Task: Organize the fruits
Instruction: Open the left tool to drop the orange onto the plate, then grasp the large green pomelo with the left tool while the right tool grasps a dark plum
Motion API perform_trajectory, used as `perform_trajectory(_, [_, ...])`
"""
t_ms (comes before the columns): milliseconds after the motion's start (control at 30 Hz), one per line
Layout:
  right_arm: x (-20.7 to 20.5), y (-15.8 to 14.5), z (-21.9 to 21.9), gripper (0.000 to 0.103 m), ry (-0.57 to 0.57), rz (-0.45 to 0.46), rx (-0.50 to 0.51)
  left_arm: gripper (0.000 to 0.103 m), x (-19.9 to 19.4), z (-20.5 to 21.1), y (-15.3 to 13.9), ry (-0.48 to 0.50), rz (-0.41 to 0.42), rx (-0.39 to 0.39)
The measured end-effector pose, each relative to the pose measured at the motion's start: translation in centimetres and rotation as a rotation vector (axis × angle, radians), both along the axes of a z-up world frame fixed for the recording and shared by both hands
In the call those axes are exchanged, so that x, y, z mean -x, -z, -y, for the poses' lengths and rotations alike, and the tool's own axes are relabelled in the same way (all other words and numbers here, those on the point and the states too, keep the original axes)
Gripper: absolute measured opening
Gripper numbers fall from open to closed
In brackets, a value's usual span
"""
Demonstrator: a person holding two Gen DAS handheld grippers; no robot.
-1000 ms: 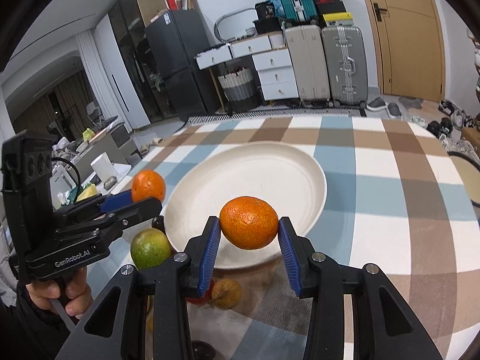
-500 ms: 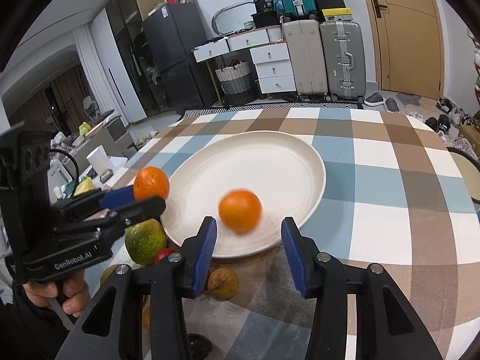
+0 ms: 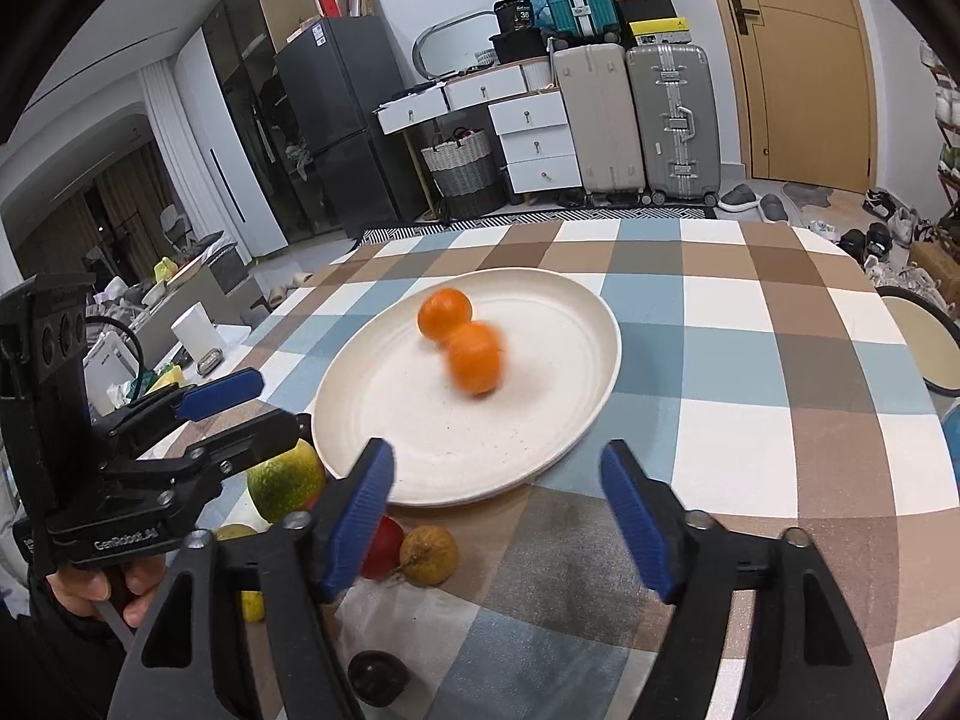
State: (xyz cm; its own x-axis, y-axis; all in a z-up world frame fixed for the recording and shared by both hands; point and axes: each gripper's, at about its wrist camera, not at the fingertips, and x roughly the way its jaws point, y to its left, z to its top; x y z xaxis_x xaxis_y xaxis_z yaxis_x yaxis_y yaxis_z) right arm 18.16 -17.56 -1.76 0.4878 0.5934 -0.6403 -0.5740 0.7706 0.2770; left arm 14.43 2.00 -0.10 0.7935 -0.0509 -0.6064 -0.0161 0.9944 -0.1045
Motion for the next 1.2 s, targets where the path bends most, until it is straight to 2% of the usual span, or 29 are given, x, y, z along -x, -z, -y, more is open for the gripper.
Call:
perform_trajectory(167, [0.3,-0.2,-0.2,0.094,-0.015,0.015,-0.002,0.085,1.3,-0.9,-0.1,-0.023,-0.003,0.013])
perform_trajectory(200, [0.4,-0.2,-0.2,0.099,-0.017,0.018,0.002,0.087,1.6,-1.1,0.0,-0.027,-0.002,0.018])
perform_trajectory(267, [0.6,-0.2,-0.5,0.103,-0.034,0.019,0.01,0.093,2.4,-1.5,0.2,-0.037,-0.001,0.031])
perform_trajectory(300, [0.6,-0.1,-0.7,0.103,-0.042,0.02,0.019,0.1,2.7,-1.6,0.3,-0.04,-0.001,0.032])
perform_trajectory(333, [0.8,-0.1,-0.9,0.103,-0.049,0.025,0.028,0.101,3.2,-1.8,0.3,-0.047,0.002,0.032])
perform_trajectory(500, [1.5,-0.1,-1.5,0.103,-0.076,0.049,0.056,0.102,4.8,-2.0,0.0,-0.05,0.035,0.031])
perform_trajectory(767, [1.7,0.2,-1.9,0.103,-0.081,0.056,0.074,0.102,6.4,-1.5,0.4,-0.045,0.018,0.037])
perform_trajectory(900, [2.0,0.4,-2.1,0.103,-0.089,0.052,0.084,0.102,6.9,-0.7,0.0,-0.033,0.042,0.022])
perform_trajectory(1033, [2.5,0.8,-2.1,0.103,-0.095,0.045,0.101,0.102,7.2,0.2,0.1,-0.009,0.025,0.001])
perform_trajectory(1200, [3.2,1.1,-2.2,0.103,-0.107,0.037,0.118,0.102,7.6,0.7,0.5,0.014,0.001,0.028])
